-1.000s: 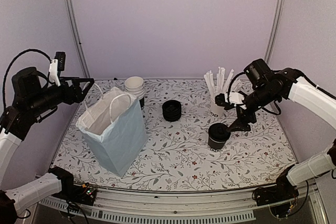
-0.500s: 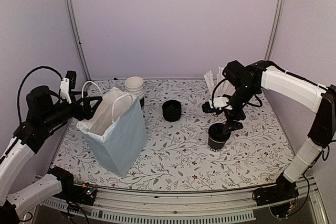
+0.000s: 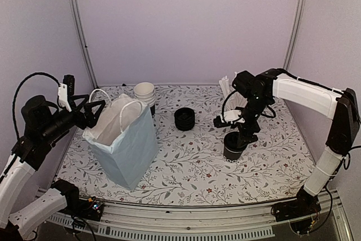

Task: Pack the takeout coffee

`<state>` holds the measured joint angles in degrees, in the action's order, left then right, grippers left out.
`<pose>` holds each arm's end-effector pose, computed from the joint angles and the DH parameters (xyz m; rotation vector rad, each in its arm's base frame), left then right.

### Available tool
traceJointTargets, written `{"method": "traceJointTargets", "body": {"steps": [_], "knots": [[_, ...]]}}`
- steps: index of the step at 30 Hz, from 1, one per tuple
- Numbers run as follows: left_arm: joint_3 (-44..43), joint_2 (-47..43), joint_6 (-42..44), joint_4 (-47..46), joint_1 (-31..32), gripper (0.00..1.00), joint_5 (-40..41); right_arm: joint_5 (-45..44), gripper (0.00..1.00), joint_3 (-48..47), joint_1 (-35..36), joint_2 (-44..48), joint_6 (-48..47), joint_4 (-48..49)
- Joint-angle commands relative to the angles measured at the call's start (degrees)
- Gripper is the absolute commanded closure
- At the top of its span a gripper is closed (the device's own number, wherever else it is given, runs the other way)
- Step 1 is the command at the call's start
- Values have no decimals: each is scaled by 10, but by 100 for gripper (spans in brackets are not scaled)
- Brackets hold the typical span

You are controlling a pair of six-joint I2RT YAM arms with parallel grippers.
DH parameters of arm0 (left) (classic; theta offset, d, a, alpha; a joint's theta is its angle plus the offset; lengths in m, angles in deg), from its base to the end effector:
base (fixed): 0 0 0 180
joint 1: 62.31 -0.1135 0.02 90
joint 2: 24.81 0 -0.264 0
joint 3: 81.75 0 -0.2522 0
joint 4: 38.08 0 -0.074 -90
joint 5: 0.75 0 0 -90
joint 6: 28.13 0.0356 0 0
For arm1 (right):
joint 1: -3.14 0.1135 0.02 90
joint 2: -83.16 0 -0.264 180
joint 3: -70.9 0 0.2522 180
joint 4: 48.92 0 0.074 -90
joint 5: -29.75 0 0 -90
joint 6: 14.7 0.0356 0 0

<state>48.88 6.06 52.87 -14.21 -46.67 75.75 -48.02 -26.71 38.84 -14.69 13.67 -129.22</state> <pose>0.1333 -0.0459 0.3188 0.2778 1.6653 -0.5202 0.2604 0.1964 0.2667 -2.2118 1.9110 0.2509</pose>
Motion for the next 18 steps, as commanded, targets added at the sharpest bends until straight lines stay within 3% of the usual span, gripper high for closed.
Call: {"method": "traceJointTargets", "body": {"steps": [1, 18], "knots": [[5, 1, 6, -14, -7, 5, 1, -16, 12, 16, 8, 2, 10, 6], [4, 6, 5, -12, -8, 5, 2, -16, 33, 40, 22, 14, 28, 15]]}}
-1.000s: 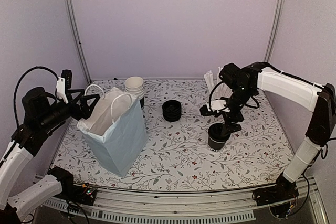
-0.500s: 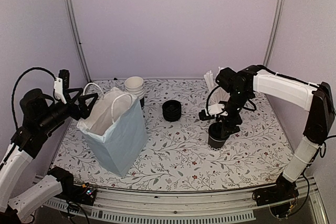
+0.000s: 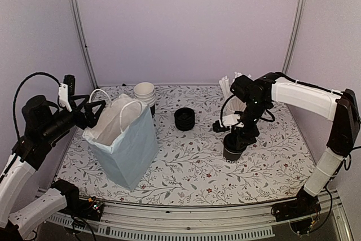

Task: Pack the takeout coffee

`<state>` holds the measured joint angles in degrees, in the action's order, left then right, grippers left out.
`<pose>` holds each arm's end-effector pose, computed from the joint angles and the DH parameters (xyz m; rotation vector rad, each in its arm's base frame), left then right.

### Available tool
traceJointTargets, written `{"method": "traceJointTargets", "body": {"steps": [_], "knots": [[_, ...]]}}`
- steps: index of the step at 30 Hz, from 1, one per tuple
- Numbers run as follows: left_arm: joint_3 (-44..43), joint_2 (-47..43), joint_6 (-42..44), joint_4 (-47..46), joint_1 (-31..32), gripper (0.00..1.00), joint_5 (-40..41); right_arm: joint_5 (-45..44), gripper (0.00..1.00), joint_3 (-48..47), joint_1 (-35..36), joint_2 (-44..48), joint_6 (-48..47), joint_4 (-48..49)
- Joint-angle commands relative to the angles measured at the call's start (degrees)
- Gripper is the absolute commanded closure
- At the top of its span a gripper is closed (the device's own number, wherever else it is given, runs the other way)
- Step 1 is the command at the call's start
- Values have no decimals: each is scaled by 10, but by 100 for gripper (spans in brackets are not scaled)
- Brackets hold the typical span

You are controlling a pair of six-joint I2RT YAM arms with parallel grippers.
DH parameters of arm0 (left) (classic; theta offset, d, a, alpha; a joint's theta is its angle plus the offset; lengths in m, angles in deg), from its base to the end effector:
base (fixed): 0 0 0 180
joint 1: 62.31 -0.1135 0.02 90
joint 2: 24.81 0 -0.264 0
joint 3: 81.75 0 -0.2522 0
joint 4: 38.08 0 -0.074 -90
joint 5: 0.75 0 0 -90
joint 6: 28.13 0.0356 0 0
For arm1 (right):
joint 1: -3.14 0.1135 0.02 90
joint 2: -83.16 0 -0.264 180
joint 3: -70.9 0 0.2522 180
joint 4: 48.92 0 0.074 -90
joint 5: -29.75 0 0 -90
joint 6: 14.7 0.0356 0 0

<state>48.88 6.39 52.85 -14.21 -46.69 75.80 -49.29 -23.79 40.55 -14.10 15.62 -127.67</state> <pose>0.1344 -0.0462 0.3181 0.2764 1.6713 -0.5194 0.2515 0.2008 0.2564 -2.2232 1.9352 0.2342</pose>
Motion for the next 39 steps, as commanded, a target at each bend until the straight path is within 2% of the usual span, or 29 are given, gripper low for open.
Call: {"method": "traceJointTargets", "body": {"steps": [1, 6, 9, 12, 14, 16, 21, 28, 32, 36, 39], "knots": [[3, 3, 3, -12, -7, 5, 0, -3, 34, 9, 5, 10, 11, -2], [-53, 14, -24, 31, -8, 6, -12, 5, 38, 1, 5, 41, 19, -6], [-136, 45, -55, 121, -7, 6, -4, 15, 40, -1, 5, 61, 24, -8], [-233, 117, -105, 260, -7, 5, 15, 26, 41, 1, 5, 73, 33, -8], [-287, 163, -119, 339, -6, 7, -9, 33, 42, 5, 5, 81, 39, -5], [-309, 174, -130, 375, -6, 8, -24, 40, 42, 11, 5, 87, 44, -2], [-334, 160, -122, 441, -6, 8, 35, 46, 43, 19, 5, 98, 52, 2], [-291, 167, -110, 437, -4, 10, -8, 60, 43, 3, 5, 108, 60, -1], [-298, 144, -102, 398, -4, 12, -17, 62, 43, 0, 5, 112, 65, -6], [-323, 89, -75, 340, -4, 9, -26, 65, 43, 6, 5, 116, 68, -5], [-339, 80, -54, 352, -1, 5, -6, 70, 43, 5, 5, 115, 70, -4]]}}
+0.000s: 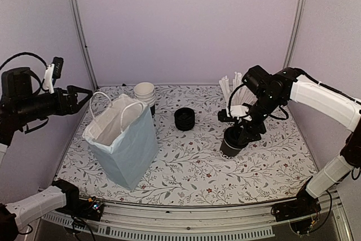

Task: Pack the takeout coffee

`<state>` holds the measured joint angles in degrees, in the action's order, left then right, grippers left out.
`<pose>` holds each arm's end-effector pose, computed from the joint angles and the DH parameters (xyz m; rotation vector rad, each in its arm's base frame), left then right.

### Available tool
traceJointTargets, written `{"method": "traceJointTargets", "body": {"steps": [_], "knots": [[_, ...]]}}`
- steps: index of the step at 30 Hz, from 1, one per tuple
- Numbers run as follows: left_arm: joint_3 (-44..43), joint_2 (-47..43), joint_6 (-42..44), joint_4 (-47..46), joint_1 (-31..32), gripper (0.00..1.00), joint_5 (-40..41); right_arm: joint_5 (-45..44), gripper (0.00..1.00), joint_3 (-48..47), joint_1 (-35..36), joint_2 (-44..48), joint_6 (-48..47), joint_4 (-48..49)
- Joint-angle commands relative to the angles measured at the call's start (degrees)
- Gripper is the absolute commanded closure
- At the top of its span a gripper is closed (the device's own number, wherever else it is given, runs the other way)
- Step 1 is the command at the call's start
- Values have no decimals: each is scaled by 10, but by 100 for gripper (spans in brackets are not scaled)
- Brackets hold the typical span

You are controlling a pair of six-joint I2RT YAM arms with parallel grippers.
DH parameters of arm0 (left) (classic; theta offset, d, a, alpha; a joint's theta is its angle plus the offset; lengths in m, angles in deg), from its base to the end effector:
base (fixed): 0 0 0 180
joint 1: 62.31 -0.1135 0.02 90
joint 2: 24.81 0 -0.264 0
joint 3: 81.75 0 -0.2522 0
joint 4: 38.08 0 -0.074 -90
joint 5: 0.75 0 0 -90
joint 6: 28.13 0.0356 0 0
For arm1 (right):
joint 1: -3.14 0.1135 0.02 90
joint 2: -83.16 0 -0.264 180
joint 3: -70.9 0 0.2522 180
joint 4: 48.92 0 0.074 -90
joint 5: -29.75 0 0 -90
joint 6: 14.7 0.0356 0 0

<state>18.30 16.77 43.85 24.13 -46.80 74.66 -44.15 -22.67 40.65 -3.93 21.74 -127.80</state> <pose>0.1127 -0.0406 0.4014 0.1242 2.0241 -0.6274 0.2240 0.1844 0.3025 -2.0276 1.9047 0.3294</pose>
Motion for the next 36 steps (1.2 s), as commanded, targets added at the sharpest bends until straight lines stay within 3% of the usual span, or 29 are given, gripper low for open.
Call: {"method": "traceJointTargets", "body": {"steps": [1, 11, 16, 21, 27, 32, 36], "knots": [[-34, -20, 41, -22, 6, 5, 13, 20, 43, -8, 4, 12, 9, -2], [18, 2, 67, 32, 29, 1, 16, 34, 43, -22, 4, -7, 9, -6], [28, 33, 93, 21, 34, 7, -26, 37, 43, -28, 4, -15, 11, -9], [28, 74, 106, -1, 41, 12, -3, 38, 43, -31, 4, -17, 13, -9], [26, 120, 110, -32, 43, 24, -4, 37, 44, -32, 4, -19, 15, -10], [21, 154, 101, -41, 42, 45, -16, 38, 44, -35, 3, -17, 17, -11], [20, 170, 90, -35, 42, 52, -4, 37, 44, -34, 4, -14, 18, -11]]}}
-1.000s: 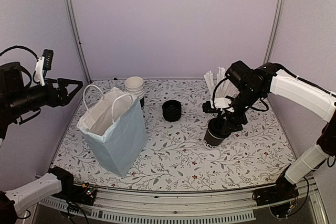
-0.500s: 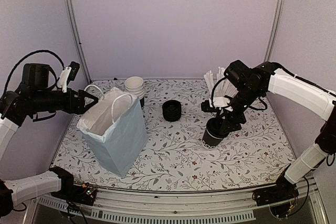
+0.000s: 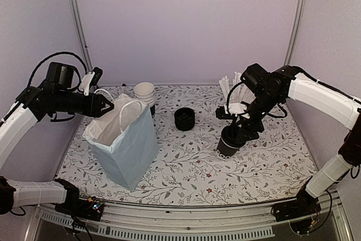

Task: Pack the takeout coffee

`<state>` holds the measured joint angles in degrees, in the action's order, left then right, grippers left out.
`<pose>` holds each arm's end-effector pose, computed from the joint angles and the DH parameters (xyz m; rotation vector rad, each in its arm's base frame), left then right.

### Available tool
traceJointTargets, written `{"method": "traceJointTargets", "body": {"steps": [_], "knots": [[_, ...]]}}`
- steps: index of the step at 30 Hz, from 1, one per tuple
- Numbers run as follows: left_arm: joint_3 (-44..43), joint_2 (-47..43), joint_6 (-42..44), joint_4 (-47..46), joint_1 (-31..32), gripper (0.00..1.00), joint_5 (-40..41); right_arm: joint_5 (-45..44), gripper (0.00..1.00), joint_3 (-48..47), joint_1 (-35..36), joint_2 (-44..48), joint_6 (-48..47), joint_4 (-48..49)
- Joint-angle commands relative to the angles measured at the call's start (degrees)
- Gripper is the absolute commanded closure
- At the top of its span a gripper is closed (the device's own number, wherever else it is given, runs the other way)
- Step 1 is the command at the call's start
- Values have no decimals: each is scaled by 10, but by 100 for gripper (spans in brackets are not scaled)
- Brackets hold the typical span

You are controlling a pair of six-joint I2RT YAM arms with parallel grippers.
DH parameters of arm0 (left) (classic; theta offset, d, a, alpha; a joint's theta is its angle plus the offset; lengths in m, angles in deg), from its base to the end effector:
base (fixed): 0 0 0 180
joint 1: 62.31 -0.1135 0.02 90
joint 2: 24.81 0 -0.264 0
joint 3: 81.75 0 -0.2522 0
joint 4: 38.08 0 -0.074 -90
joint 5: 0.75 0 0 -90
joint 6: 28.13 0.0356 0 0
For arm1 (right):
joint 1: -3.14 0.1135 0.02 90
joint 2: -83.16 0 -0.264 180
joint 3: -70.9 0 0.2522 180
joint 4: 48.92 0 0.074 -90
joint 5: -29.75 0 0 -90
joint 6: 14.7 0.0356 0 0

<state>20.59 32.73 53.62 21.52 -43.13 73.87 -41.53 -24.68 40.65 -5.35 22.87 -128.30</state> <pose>0.1846 -0.0742 0.3541 0.3627 2.2620 -0.5557 0.2280 0.1894 0.3058 -2.0066 1.9082 0.3965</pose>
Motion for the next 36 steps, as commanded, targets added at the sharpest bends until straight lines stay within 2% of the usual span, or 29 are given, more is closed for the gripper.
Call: {"method": "traceJointTargets", "body": {"steps": [1, 9, 11, 15, 23, 28, 33, 36], "knots": [[-4, 15, -11, -5, 6, 54, 7, 11, 44, -14, 4, 3, 7, -6], [-12, 26, -16, -13, 11, 80, -7, 13, 46, -25, 4, 18, 9, -8], [-21, 30, -12, -19, 18, 89, -11, 21, 47, -48, 4, 22, 10, -16], [-47, 42, -10, -36, 41, 97, -17, 47, 49, -122, 4, 27, 13, -26], [-96, 112, -13, -59, 144, 100, -30, 106, 50, -231, 4, 39, 24, 6], [-124, 166, -18, -76, 209, 100, -24, 124, 51, -220, 5, 89, 29, 103], [-177, 231, -22, -76, 267, 100, -14, 187, 50, -280, 18, 78, 28, 67], [-214, 266, -22, -70, 291, 100, -8, 183, 50, -284, 66, 72, 14, 36]]}}
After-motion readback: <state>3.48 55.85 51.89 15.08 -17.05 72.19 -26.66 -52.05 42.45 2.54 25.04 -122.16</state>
